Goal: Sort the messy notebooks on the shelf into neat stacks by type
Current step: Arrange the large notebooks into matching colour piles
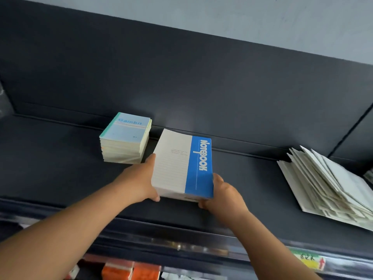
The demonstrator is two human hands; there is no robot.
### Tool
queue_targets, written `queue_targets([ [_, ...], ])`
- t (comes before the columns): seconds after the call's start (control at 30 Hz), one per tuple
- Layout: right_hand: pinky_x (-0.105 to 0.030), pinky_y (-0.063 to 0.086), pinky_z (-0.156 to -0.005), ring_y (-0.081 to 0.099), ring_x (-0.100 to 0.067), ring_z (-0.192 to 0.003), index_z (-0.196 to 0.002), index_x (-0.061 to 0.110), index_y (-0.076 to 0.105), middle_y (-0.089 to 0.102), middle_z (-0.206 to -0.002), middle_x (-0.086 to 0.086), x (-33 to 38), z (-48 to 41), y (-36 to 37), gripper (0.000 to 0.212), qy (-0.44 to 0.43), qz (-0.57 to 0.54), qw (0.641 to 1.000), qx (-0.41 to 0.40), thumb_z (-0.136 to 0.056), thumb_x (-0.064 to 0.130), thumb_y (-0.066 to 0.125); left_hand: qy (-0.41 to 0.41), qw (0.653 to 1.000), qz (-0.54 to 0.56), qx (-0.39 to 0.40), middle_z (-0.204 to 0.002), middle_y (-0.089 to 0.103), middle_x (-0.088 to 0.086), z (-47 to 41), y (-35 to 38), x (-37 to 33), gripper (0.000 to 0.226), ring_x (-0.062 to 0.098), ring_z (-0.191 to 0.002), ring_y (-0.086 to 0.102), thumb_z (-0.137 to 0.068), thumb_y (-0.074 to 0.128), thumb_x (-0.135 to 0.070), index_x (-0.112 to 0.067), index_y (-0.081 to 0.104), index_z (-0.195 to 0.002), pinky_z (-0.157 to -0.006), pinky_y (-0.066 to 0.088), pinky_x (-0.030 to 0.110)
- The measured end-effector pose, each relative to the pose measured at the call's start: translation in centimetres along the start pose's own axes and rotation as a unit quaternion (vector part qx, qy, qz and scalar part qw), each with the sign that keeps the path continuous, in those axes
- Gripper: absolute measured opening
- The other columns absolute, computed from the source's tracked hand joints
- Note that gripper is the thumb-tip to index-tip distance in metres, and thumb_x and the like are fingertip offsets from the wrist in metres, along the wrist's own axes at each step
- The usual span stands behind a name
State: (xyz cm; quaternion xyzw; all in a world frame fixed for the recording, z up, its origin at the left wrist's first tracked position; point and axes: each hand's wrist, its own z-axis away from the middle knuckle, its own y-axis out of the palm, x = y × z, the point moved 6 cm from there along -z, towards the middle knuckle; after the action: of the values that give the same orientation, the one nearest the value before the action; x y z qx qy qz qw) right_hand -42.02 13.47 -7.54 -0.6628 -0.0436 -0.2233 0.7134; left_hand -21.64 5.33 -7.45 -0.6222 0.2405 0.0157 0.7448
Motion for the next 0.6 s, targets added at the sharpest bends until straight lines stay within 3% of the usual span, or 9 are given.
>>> queue_targets([
  [0.07, -0.034, 0.05, -0.087, 0.059, -0.021, -0.104, -0.128, 0.019, 0.036, 0.06, -0.116, 0.0, 0.2, 0.1, 0.0, 0.072, 0.01, -0.004, 1.0, 0.013, -0.073, 0.038, 0.078, 0.004, 0.999, -0.029, 0.015, -0.102, 0.057, -0.007, 0.2, 0.2, -0.4, 0.102, 0.013, -0.088, 0.057, -0.056, 0.087, -0.036, -0.032, 0.02, -0.133, -0.071, 0.054, 0.033],
  [0.2, -0.029, 0.047, -0.077, 0.055, -0.016, -0.093, -0.126, 0.019, 0.046, 0.061, -0.113, 0.002, 0.6, -0.2, -0.9, 0.066, 0.021, -0.021, 1.0, -0.008, -0.071, 0.034, 0.079, 0.001, 0.999, -0.049, -0.009, -0.094, 0.056, -0.005, 0.3, -0.7, -1.1, 0.087, 0.015, -0.085, 0.057, -0.06, 0.086, -0.038, -0.023, 0.033, -0.128, -0.072, 0.055, 0.035],
  [0.33, -0.025, 0.044, -0.075, 0.052, -0.013, -0.091, -0.126, 0.02, 0.046, 0.061, -0.113, 0.003, 0.7, -0.1, -0.9, 0.062, 0.019, -0.018, 1.0, -0.004, -0.074, 0.031, 0.079, -0.013, 0.998, -0.058, 0.001, -0.093, 0.056, -0.004, 0.1, -0.4, -1.0, 0.087, 0.016, -0.084, 0.058, -0.062, 0.086, -0.038, -0.02, 0.033, -0.128, -0.07, 0.054, 0.032],
  [0.6, -0.025, 0.043, -0.073, 0.049, -0.013, -0.09, -0.127, 0.02, 0.045, 0.057, -0.107, 0.005, 0.7, -0.6, -0.8, 0.069, 0.03, -0.007, 1.0, 0.007, -0.071, 0.035, 0.082, -0.021, 0.998, -0.05, 0.016, -0.1, 0.058, -0.004, -0.2, -0.3, -1.1, 0.089, 0.018, -0.089, 0.057, -0.056, 0.088, -0.039, -0.021, 0.036, -0.125, -0.075, 0.055, 0.036],
])
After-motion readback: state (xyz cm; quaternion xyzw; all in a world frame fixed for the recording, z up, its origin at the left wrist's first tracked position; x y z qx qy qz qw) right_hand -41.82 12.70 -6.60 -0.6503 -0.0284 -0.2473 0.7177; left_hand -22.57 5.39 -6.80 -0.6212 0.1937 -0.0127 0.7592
